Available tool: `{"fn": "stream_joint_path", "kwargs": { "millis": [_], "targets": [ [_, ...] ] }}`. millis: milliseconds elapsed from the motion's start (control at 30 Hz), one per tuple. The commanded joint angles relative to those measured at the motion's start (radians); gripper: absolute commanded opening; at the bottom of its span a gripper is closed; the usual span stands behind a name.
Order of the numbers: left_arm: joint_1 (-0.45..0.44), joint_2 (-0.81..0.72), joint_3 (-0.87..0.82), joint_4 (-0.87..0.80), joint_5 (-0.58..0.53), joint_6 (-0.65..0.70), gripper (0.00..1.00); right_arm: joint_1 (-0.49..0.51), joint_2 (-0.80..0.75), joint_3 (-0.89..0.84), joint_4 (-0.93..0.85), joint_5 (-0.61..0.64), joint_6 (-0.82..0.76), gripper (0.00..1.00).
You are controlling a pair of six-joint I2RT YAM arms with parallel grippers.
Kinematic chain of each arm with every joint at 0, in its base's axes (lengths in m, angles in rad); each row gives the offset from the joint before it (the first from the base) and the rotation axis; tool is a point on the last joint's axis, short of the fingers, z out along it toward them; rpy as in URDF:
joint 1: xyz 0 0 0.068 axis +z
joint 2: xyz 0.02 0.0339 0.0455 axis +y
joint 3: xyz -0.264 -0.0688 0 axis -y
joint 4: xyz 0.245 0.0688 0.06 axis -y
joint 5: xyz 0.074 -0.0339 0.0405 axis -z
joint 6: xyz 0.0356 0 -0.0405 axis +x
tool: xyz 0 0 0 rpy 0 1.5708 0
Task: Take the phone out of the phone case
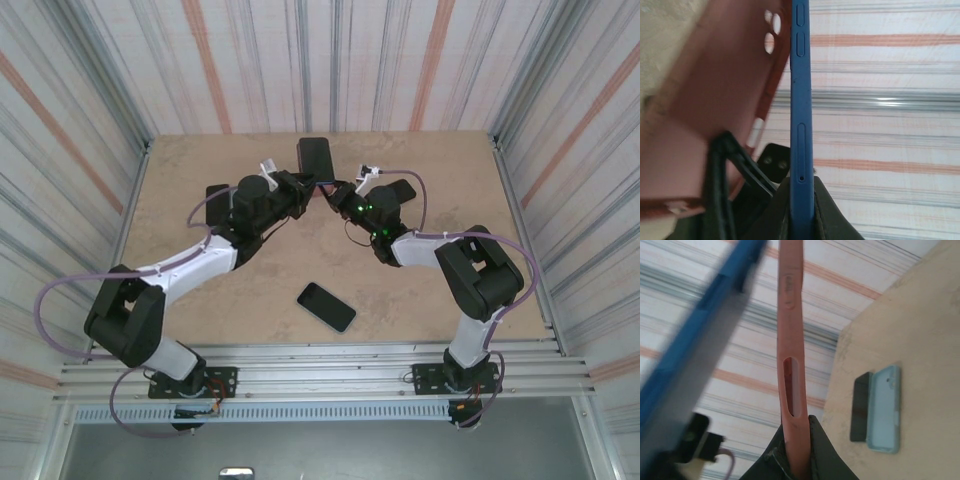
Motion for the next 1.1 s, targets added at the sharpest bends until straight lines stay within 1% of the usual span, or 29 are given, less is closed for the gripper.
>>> {"fn": "stream_joint_path", "kwargs": {
  "millis": [0,133,267,433,533,733,867,1067],
  "targets": [
    [-0.01,-0.09,0.044,0.022,0.039,0.042,0.07,-0.011,-0.006,-0.012,-0.035,0.035,-0.076,0.07],
    [0.023,-0.143,0.016,-0.039,0.065,0.079,0.07,-0.025,-0.007,-0.016,-0.07,0.042,-0.09,0.07],
    [0.083,-0.165,-0.019,-0.093,0.142,0.118,0.07,-0.028,-0.007,-0.015,-0.088,0.043,-0.094,0.07],
    [0.169,-0.152,-0.062,-0.095,0.226,0.168,0.07,-0.025,0.002,-0.008,-0.122,0.052,-0.093,0.07],
    [0.216,-0.121,-0.073,-0.112,0.267,0.219,0.06,-0.012,0.016,0.001,-0.138,0.065,-0.092,0.07],
    [0.309,-0.016,-0.092,-0.074,0.35,0.268,0.05,0.008,0.041,0.024,-0.176,0.088,-0.092,0.07],
    [0.344,0.074,-0.092,-0.016,0.39,0.281,0.04,0.021,0.068,0.029,-0.169,0.101,-0.081,0.07],
    [0.382,0.192,-0.048,-0.006,0.423,0.338,0.04,0.037,0.106,0.035,-0.152,0.127,-0.069,0.08]
  ]
}}
